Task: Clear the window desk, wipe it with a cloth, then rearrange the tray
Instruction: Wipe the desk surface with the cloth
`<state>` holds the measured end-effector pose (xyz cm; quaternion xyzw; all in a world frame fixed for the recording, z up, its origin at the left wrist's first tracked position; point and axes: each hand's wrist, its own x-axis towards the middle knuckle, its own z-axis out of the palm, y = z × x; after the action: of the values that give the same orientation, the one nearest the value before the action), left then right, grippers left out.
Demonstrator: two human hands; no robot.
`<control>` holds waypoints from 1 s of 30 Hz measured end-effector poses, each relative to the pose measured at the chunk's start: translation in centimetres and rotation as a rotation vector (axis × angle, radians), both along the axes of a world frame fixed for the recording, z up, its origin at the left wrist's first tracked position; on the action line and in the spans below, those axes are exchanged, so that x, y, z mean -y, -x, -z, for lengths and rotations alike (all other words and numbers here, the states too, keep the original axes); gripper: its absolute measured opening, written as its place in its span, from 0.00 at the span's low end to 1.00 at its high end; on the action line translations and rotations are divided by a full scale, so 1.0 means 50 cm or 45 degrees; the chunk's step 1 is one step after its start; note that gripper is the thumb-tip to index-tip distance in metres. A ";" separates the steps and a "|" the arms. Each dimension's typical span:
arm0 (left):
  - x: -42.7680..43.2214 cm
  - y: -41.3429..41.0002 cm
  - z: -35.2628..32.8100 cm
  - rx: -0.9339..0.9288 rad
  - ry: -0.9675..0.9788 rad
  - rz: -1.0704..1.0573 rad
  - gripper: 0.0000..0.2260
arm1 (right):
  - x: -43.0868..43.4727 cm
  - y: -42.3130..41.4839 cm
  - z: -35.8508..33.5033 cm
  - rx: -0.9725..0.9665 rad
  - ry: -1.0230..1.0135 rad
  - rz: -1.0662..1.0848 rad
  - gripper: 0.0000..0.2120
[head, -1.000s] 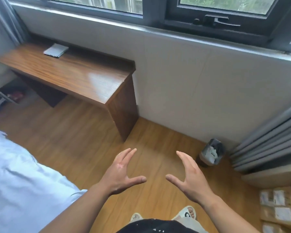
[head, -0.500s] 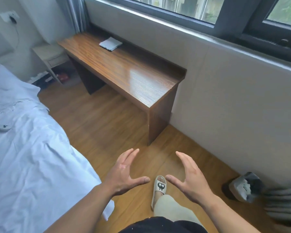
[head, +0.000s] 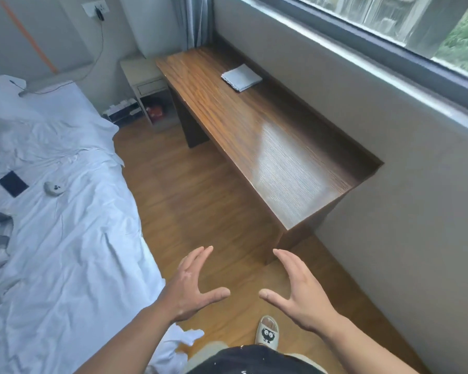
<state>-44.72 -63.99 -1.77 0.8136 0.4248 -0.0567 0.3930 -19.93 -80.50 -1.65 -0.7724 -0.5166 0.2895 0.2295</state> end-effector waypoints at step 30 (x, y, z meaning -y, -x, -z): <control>-1.067 -0.077 0.021 -0.105 0.197 0.074 0.53 | -1.072 -0.064 0.034 -0.090 0.086 0.048 0.43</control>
<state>-40.86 -10.63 -2.81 0.7898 0.4111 -0.1343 0.4350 -16.74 -26.91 -3.35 -0.7786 -0.4834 0.3296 0.2268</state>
